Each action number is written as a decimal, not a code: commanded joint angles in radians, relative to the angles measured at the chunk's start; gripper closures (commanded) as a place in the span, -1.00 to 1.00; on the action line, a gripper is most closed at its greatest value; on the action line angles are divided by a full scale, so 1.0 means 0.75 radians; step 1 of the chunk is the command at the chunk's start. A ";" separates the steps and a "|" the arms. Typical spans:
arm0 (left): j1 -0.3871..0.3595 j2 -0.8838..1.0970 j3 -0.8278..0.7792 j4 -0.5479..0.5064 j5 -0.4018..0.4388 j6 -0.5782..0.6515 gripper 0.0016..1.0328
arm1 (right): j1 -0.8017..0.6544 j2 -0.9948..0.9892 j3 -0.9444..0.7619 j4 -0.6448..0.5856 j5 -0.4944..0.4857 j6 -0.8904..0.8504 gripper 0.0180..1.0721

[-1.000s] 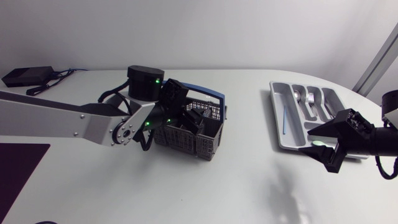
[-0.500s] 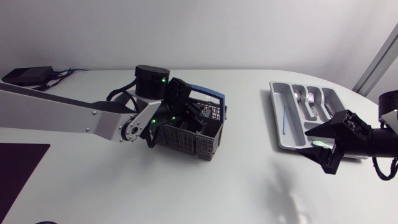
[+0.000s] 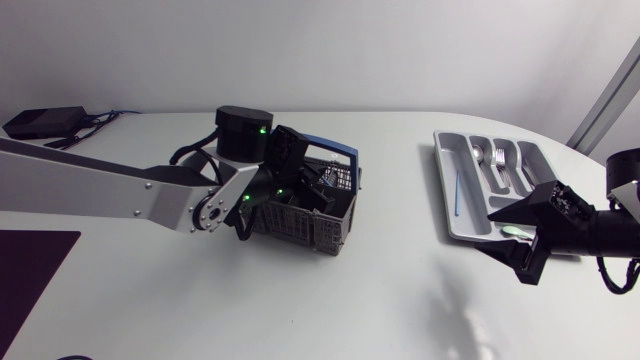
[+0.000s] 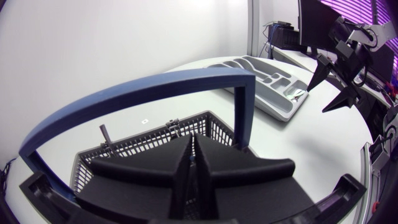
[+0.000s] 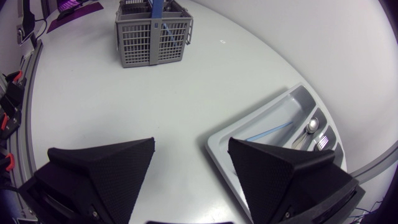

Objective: Unload the cutlery basket into the drawer organizer.

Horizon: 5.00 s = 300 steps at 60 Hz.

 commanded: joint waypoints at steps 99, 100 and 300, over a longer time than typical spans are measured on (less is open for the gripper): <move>-0.112 -0.724 0.143 -0.967 0.446 0.008 0.93 | 1.014 -0.203 0.317 -0.150 0.057 0.638 -0.62; -0.112 -0.714 0.149 -0.967 0.455 0.006 0.93 | 1.024 -0.191 0.321 -0.146 0.053 0.642 -0.61; 0.518 -0.238 -0.230 -0.732 0.246 0.527 -0.55 | 0.662 0.957 1.170 -0.191 0.290 1.161 -0.19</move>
